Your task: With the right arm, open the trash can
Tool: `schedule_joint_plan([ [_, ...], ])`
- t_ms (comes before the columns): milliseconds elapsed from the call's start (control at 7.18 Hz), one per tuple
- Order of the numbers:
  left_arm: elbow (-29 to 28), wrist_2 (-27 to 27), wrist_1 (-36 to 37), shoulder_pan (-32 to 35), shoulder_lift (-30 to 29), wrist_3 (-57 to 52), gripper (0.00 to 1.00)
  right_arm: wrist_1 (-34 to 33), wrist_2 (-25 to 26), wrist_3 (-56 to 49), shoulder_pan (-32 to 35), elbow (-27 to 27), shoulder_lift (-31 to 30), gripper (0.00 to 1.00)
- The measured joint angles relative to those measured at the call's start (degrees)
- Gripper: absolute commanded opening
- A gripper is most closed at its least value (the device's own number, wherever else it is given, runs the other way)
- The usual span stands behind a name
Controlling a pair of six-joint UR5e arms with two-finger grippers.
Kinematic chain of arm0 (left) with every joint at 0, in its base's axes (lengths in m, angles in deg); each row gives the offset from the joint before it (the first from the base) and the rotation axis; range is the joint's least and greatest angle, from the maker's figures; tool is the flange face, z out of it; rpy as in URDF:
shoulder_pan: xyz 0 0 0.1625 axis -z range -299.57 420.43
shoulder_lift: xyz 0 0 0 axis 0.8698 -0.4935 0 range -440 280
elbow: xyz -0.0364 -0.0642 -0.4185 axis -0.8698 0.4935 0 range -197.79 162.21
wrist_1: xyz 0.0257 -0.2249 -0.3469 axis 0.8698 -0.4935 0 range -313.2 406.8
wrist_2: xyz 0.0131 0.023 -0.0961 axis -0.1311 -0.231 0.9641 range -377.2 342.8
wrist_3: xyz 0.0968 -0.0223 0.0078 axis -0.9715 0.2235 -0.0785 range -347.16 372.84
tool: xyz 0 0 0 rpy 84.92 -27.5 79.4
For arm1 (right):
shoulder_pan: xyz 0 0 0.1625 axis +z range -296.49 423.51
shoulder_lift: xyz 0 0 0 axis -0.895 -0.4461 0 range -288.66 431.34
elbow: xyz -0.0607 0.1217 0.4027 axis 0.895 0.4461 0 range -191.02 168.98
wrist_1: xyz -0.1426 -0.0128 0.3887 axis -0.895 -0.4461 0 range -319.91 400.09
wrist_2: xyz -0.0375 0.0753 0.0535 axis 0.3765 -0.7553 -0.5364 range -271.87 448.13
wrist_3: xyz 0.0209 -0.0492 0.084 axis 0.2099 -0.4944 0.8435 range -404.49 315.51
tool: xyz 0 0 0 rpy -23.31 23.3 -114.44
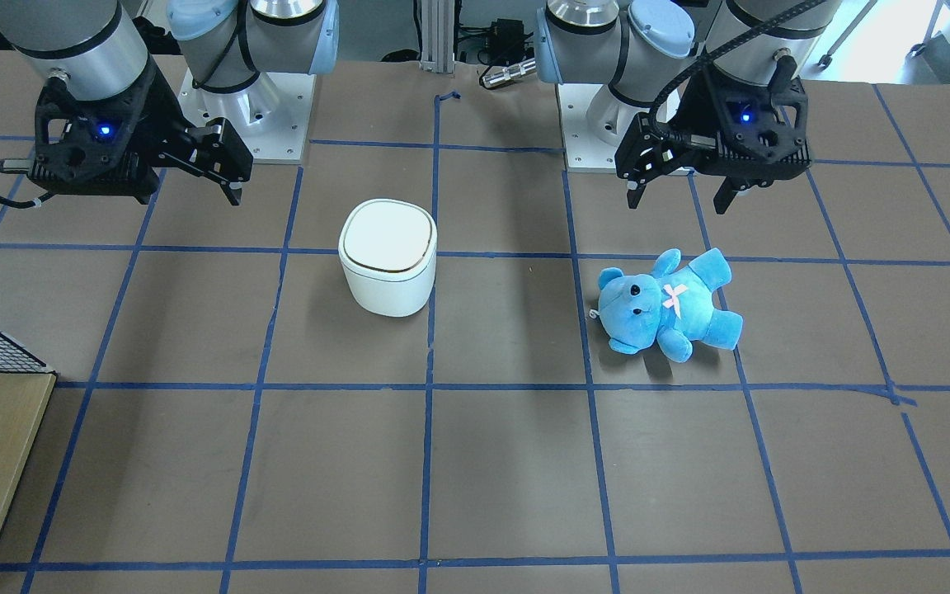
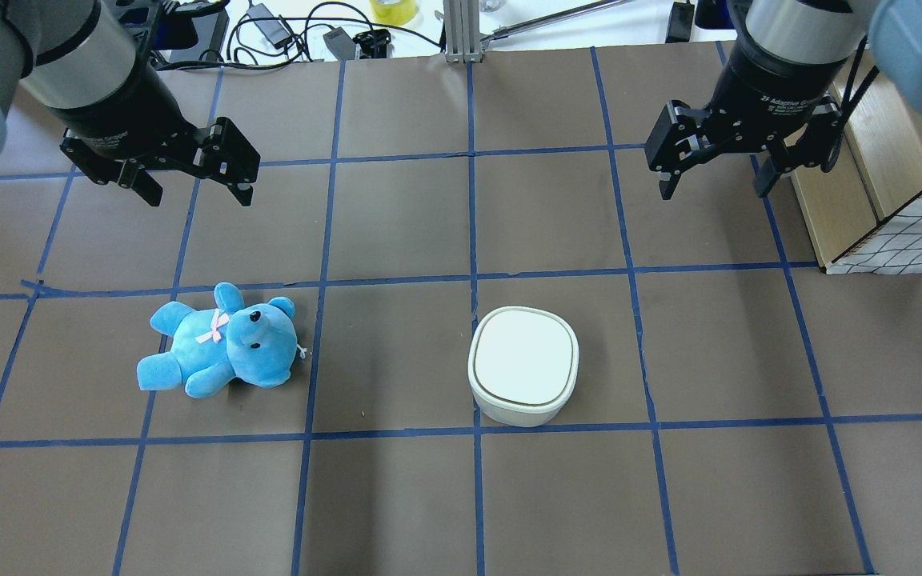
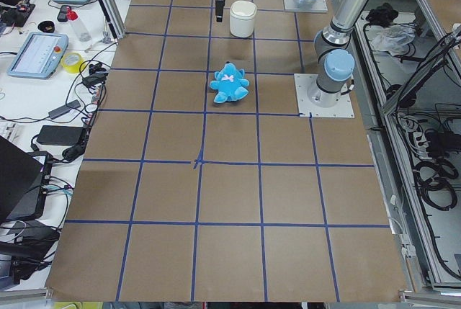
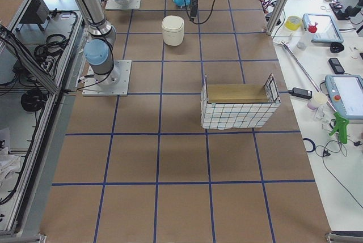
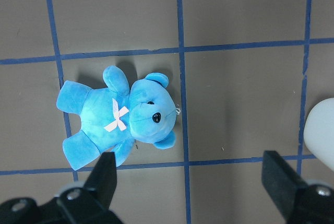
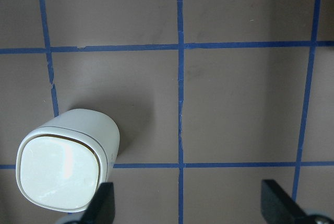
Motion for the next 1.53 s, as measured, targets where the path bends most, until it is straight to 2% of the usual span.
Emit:
schedule_joint_plan([
  [975,0.00,0.00,0.00,0.00,0.00,0.00,1.00,0.00,-0.21,0.06,0.07,0.02,-0.04,1.00],
  [1253,0.00,0.00,0.00,0.00,0.00,0.00,1.00,-0.06,-1.47,4.43,1.07,0.07,-0.33,0.97],
  [1392,0.00,0.00,0.00,0.00,0.00,0.00,1.00,-0.29,-2.34,7.94,2.74,0.09,-0.29,0.74],
  [1532,0.00,0.02,0.00,0.00,0.00,0.00,1.00,-0.60,-2.52,12.17,5.75,0.09,-0.12,0.33],
])
